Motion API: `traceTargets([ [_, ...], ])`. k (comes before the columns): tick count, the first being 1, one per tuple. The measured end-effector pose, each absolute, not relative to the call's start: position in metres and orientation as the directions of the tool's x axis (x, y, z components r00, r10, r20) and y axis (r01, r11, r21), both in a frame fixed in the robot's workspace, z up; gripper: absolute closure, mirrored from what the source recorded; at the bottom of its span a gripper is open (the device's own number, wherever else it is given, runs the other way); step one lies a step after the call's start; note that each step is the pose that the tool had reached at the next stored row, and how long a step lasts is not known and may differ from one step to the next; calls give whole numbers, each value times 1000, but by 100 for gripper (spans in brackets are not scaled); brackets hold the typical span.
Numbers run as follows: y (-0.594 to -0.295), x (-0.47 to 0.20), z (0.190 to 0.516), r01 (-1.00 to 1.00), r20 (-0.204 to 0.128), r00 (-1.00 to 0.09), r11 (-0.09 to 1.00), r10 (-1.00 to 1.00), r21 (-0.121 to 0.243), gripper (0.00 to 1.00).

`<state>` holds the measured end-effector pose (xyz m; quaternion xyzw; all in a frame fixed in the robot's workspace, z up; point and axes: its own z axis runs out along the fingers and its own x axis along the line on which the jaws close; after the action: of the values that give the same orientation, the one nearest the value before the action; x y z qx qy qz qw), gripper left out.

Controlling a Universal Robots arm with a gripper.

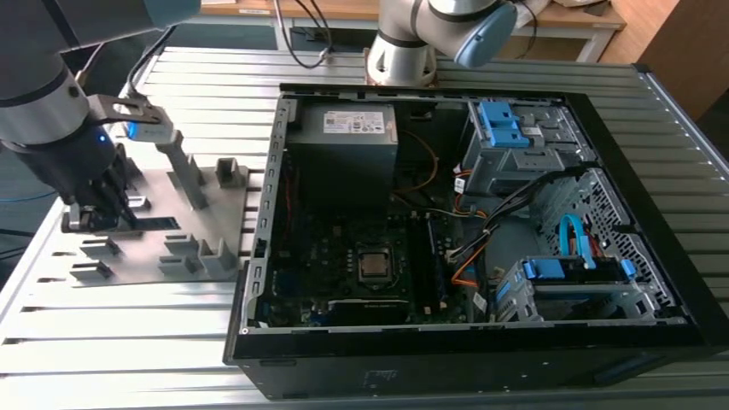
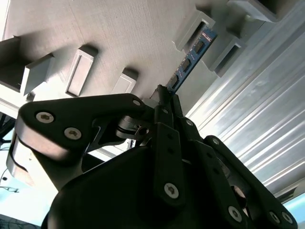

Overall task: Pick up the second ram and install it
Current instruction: 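Pick up the second ram and move it above second insertion slot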

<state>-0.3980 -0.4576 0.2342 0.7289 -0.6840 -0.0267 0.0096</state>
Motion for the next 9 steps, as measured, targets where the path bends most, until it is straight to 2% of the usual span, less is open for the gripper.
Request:
traceTargets([
  [9,-458,-398,247,-997,-26,63,-64,-998,51,86],
])
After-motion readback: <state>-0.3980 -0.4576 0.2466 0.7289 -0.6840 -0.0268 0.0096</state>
